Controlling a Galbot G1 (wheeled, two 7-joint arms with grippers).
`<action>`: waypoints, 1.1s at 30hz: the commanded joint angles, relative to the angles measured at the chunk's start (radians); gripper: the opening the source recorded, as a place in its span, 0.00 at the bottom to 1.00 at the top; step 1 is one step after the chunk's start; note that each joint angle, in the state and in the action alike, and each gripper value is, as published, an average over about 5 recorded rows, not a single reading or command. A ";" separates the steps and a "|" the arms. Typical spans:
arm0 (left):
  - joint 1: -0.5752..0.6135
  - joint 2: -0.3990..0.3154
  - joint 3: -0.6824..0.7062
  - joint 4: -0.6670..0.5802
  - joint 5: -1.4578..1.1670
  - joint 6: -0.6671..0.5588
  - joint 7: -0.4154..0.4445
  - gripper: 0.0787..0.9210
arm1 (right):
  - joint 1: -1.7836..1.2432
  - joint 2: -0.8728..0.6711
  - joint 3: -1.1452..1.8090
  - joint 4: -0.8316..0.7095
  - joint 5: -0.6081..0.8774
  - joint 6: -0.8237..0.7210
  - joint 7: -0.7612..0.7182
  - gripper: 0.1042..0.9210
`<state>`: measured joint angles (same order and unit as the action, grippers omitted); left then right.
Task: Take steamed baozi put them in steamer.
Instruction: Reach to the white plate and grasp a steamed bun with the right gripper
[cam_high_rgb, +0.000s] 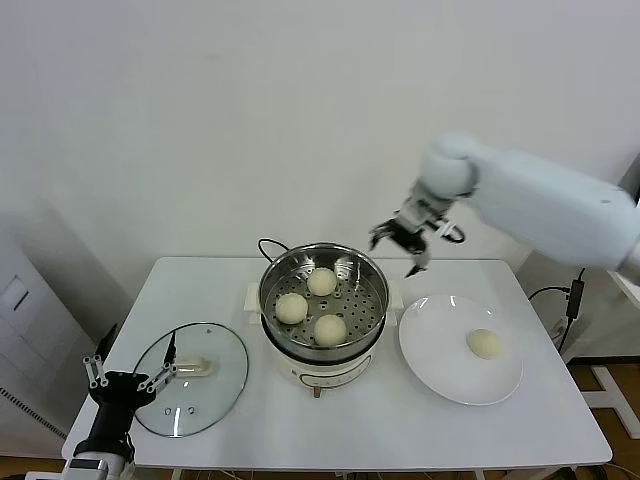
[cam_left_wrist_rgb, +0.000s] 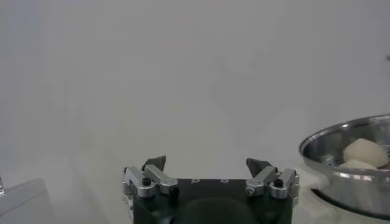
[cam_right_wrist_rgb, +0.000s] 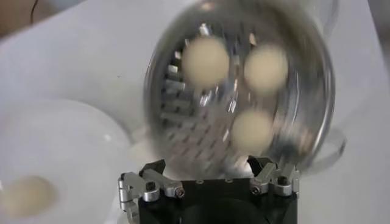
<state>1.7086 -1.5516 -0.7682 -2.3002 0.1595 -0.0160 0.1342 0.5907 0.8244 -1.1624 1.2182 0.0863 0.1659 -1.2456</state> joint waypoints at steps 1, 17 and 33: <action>0.000 0.002 0.011 0.001 0.010 0.000 -0.001 0.88 | -0.219 -0.235 0.157 -0.149 -0.082 -0.169 -0.013 0.88; 0.018 -0.003 0.020 0.018 0.041 -0.001 -0.004 0.88 | -0.730 -0.186 0.567 -0.226 -0.330 -0.100 0.042 0.88; 0.028 -0.017 0.015 0.029 0.051 -0.009 -0.003 0.88 | -0.750 -0.084 0.603 -0.313 -0.374 -0.093 0.112 0.88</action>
<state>1.7347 -1.5673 -0.7531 -2.2725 0.2083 -0.0241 0.1306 -0.1013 0.7068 -0.6086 0.9467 -0.2460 0.0729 -1.1632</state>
